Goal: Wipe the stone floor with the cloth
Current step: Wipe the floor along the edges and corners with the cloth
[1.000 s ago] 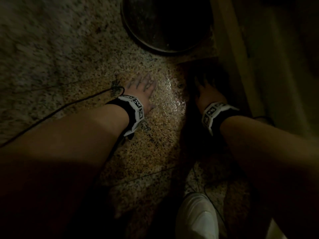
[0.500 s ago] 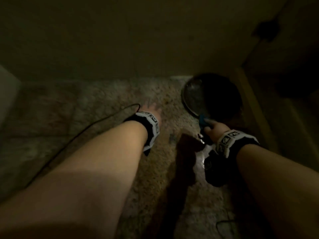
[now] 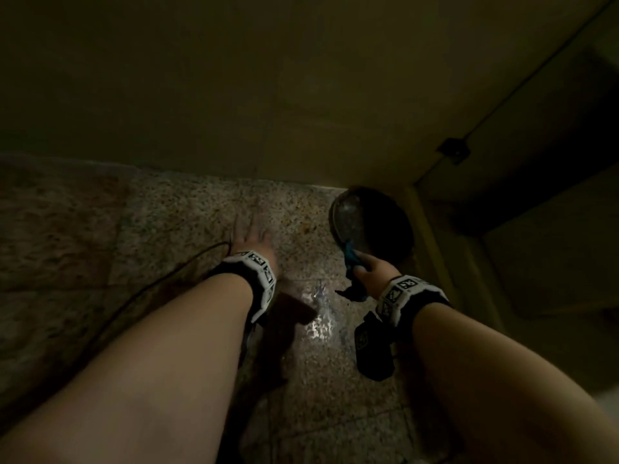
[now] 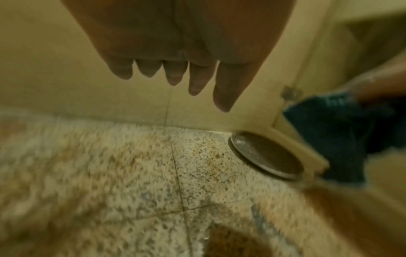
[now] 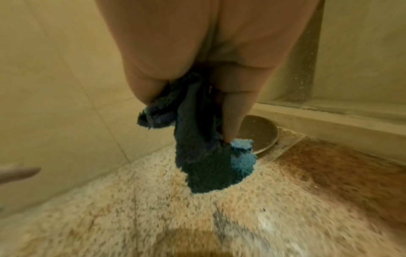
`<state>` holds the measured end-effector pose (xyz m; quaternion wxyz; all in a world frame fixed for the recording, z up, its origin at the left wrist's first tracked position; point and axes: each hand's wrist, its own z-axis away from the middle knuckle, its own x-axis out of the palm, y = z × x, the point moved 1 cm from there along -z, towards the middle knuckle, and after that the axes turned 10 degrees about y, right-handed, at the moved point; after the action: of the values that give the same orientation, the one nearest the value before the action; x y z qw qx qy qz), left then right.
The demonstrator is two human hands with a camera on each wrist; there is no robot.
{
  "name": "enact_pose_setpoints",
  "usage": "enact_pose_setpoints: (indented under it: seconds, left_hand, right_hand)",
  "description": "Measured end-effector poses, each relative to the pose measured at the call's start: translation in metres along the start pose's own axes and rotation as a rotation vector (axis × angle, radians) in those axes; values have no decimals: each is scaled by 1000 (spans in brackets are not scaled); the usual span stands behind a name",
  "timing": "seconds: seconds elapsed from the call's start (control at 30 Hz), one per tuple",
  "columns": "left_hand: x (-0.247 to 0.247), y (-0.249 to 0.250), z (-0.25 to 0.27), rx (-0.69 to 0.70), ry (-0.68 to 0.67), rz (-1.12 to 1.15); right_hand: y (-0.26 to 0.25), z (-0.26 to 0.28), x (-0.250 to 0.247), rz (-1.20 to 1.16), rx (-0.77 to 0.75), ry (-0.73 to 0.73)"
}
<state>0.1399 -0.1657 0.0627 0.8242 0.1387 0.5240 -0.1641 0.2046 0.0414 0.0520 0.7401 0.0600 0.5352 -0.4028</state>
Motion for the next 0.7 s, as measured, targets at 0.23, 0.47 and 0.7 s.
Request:
enact_pose_setpoints:
  seconds: [0.23, 0.47, 0.7]
  left_hand:
    - [31, -32, -23, -72, -53, 278]
    - [49, -31, -46, -59, -52, 299]
    - [62, 1, -82, 11, -19, 163]
  right_hand:
    - [-31, -5, 27, 93, 57, 8]
    - [-41, -18, 46, 139, 63, 37]
    - [-17, -53, 63, 279, -189, -6]
